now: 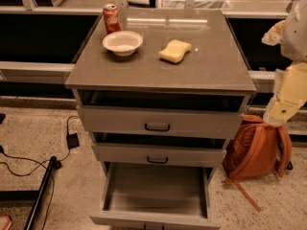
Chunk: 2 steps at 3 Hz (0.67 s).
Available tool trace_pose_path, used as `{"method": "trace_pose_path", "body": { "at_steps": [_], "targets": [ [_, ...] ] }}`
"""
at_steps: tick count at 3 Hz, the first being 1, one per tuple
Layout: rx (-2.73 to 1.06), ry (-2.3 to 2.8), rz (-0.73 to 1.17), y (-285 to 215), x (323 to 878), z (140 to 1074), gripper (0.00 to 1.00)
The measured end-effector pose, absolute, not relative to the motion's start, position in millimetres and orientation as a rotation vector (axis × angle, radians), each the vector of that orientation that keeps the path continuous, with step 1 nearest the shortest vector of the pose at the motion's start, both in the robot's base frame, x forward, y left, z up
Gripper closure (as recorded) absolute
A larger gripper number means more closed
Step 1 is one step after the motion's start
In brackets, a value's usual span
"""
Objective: Place sponge into bottom drawer
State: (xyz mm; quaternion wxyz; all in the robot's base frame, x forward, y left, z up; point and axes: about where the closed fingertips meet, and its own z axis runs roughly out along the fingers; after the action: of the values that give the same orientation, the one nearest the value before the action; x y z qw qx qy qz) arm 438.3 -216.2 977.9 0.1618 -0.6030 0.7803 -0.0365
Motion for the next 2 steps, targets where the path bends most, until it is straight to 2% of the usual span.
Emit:
{"method": "trace_pose_path", "body": {
  "at_steps": [2],
  "targets": [
    [-1.696, 2.212, -0.094, -214.4, 444.7, 978.2, 0.00]
  ]
}}
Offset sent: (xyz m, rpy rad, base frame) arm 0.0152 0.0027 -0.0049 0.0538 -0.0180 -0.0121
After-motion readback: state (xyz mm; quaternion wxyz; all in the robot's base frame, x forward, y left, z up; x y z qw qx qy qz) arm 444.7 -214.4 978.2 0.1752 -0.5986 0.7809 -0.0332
